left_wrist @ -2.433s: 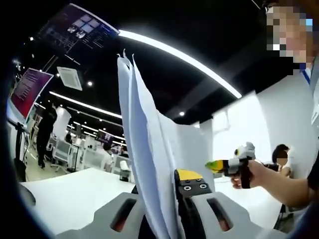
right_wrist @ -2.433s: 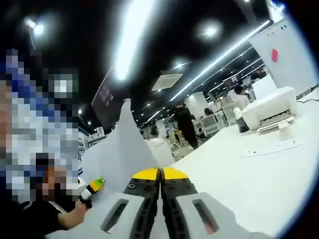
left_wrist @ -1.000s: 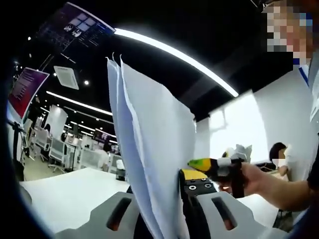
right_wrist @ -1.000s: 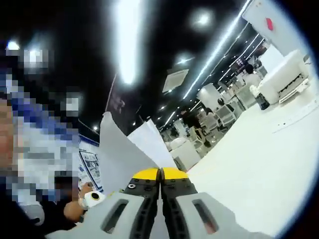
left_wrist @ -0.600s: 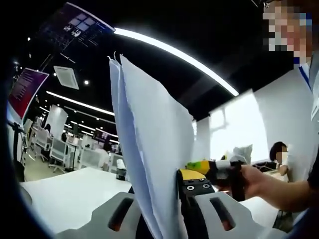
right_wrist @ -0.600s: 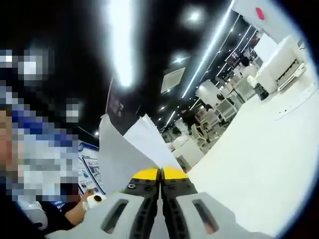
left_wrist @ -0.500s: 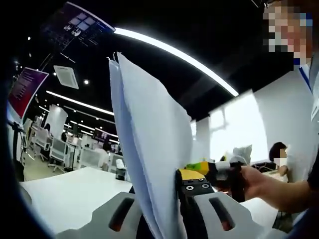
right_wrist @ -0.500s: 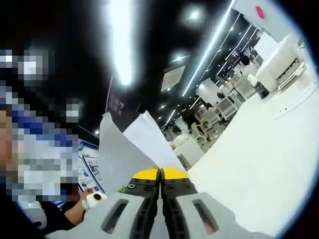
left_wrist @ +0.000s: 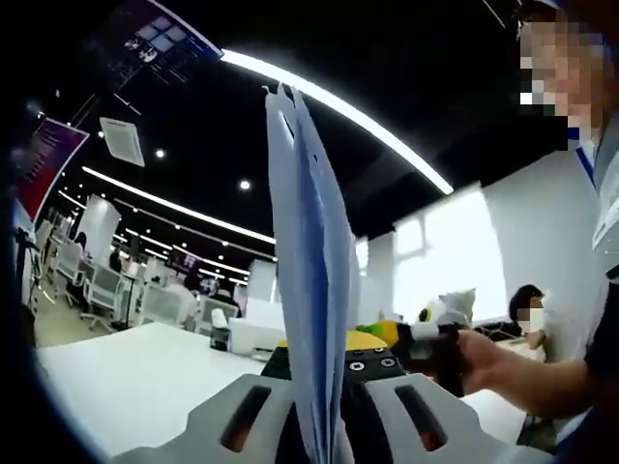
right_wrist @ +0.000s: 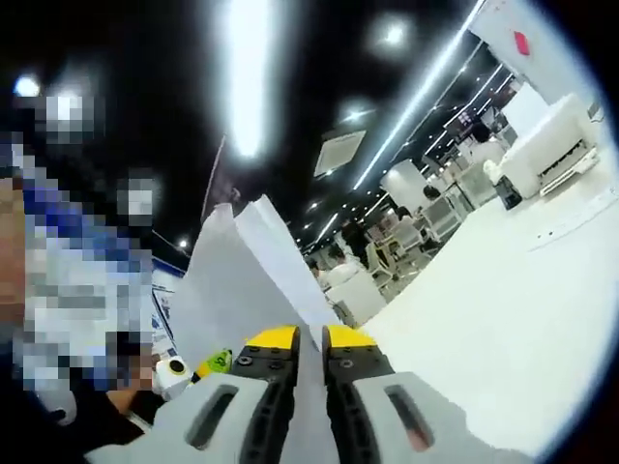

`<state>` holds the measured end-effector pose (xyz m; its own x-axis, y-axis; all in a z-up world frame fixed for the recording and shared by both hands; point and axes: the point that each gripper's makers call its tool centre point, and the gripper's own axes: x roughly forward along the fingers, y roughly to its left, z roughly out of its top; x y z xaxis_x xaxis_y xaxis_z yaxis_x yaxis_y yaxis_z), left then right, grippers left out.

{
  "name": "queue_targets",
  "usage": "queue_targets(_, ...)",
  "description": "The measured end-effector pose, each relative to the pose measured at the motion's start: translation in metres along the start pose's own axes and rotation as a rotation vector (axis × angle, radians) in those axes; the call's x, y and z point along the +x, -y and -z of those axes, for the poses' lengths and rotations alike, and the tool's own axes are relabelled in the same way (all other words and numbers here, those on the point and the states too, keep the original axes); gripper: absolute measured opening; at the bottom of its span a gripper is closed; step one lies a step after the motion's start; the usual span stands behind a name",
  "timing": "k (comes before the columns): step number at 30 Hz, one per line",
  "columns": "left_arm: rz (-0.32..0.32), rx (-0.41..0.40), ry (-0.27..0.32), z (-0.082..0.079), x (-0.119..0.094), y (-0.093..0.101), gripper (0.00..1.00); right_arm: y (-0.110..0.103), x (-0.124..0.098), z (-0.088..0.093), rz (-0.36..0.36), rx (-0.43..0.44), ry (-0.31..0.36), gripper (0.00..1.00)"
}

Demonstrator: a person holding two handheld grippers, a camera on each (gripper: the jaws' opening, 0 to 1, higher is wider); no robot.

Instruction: Organize the stack of printing papers by aligning and flattening the scattered papers on the table

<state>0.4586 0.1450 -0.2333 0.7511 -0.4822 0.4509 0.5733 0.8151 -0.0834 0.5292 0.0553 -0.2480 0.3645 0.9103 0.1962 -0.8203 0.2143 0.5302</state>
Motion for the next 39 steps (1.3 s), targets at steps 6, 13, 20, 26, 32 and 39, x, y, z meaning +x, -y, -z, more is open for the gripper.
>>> queue_targets(6,0.124,-0.004,0.003,-0.010,0.005,0.012,0.06,-0.007,-0.014,-0.013,-0.067,-0.131,0.023,0.27)
queue_targets(13,0.287,-0.118,0.008,-0.022,0.015,0.024,0.06,-0.035,-0.034,-0.021,-0.191,-0.344,-0.031,0.35)
queue_targets(20,0.469,-0.132,-0.040,-0.015,0.033,0.038,0.06,-0.041,-0.039,-0.030,-0.197,-0.385,-0.032,0.34)
queue_targets(26,0.464,-0.106,-0.050,-0.009,0.048,0.029,0.06,-0.038,-0.051,-0.030,-0.157,-0.449,-0.056,0.00)
queue_targets(32,0.432,0.048,-0.072,-0.002,0.066,0.020,0.06,-0.041,-0.056,-0.030,-0.118,-0.519,-0.066,0.00)
queue_targets(39,0.420,0.103,-0.114,0.012,0.078,0.016,0.06,-0.036,-0.063,-0.027,-0.056,-0.601,-0.085,0.00)
